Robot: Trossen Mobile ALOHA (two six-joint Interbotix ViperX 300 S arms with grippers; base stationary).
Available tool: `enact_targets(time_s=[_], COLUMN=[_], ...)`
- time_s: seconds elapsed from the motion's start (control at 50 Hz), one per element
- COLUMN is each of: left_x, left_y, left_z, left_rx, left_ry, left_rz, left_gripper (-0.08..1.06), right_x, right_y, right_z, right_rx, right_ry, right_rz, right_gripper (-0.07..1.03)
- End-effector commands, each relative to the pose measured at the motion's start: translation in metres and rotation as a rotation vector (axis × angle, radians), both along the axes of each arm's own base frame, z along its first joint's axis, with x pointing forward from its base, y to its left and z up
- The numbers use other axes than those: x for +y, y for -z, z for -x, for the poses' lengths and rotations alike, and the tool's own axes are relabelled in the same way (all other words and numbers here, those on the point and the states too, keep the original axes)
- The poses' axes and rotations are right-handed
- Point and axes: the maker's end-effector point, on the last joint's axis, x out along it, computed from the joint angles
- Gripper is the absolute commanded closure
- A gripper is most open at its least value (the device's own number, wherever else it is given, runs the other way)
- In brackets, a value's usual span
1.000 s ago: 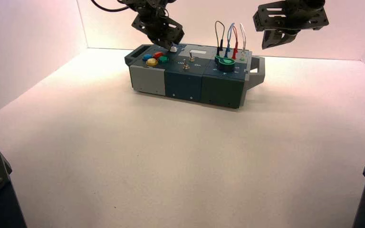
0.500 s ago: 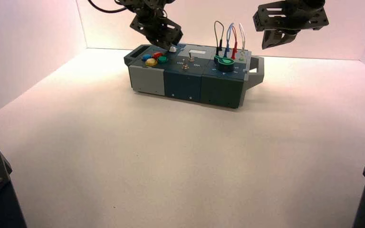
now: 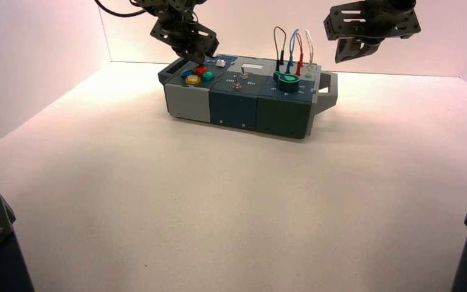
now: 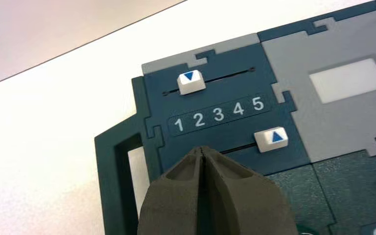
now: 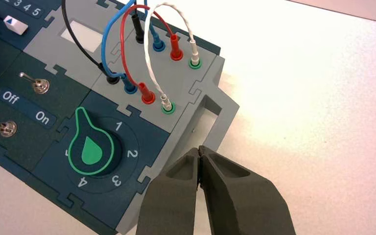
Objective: Move the bottom slider to position 5.
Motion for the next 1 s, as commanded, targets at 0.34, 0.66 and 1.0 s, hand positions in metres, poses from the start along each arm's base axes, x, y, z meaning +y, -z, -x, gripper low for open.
enact_targets(time_s=[0.34, 0.66, 1.0], left_x=[-0.003, 0.013, 0.035], left_y=[-0.070, -0.086, -0.103], left_z=[0.002, 0.012, 0.026], left_rx=[-0.111, -0.181, -0.214], left_ry=[0.005, -0.028, -0.069], left_rz=[0.049, 0.067, 0.079], left_gripper=[1.01, 1.01, 1.01], right_x=[0.002, 0.002, 0.002], right_y=[-0.014, -0.011, -0.012], right_z=[-0.010, -0.010, -0.011], right_rx=[-0.041, -0.035, -0.037], right_ry=[0.004, 0.004, 0.004], right_rz=[-0.012, -0.010, -0.011], right_gripper=[0.98, 0.98, 0.98])
